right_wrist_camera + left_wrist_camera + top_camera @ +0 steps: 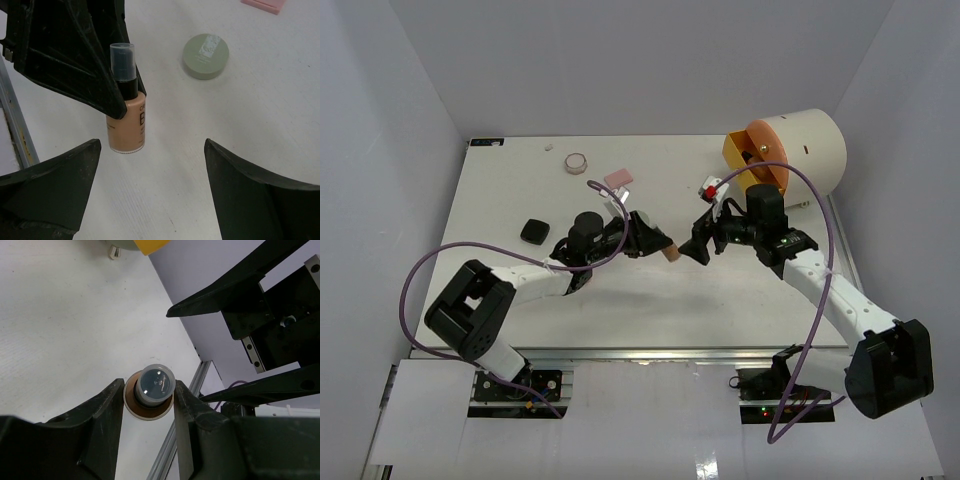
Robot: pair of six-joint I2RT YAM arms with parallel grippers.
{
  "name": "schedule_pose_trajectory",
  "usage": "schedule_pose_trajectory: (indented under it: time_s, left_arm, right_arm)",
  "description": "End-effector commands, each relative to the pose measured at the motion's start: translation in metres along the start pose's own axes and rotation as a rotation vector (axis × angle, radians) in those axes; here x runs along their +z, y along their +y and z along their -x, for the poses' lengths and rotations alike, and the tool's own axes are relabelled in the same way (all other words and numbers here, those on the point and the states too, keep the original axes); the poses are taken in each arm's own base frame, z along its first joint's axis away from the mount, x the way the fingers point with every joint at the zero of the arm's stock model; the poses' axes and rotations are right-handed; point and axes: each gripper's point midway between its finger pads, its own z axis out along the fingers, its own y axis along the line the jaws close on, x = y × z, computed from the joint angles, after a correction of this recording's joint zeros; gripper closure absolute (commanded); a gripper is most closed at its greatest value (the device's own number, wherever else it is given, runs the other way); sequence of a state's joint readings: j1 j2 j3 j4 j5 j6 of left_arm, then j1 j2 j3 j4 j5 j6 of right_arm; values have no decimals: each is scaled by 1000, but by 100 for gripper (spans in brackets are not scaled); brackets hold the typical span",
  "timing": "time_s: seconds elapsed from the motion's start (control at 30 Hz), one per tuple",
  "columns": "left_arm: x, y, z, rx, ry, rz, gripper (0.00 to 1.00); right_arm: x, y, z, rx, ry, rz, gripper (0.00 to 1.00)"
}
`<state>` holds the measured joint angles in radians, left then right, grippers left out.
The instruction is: Organize the makeup
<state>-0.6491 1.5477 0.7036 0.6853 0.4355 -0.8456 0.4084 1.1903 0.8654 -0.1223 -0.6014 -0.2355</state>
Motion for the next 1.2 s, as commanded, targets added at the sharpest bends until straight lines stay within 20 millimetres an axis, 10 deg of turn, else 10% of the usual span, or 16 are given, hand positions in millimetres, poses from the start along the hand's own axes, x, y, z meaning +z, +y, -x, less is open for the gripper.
schedule_pose_trajectory:
  time_s: [0.0, 0.23, 1.17]
  left_arm:
    - [8, -29, 26, -19, -53, -96, 91]
    - [12, -31, 29, -14, -50, -102, 90]
    - [28, -33, 35, -32, -43, -133, 87]
  right_arm:
    - [7, -15, 20, 14, -7, -77, 10]
    - [21, -9, 17, 90, 26, -3, 0]
    - [37, 4, 1, 128, 79, 88, 49]
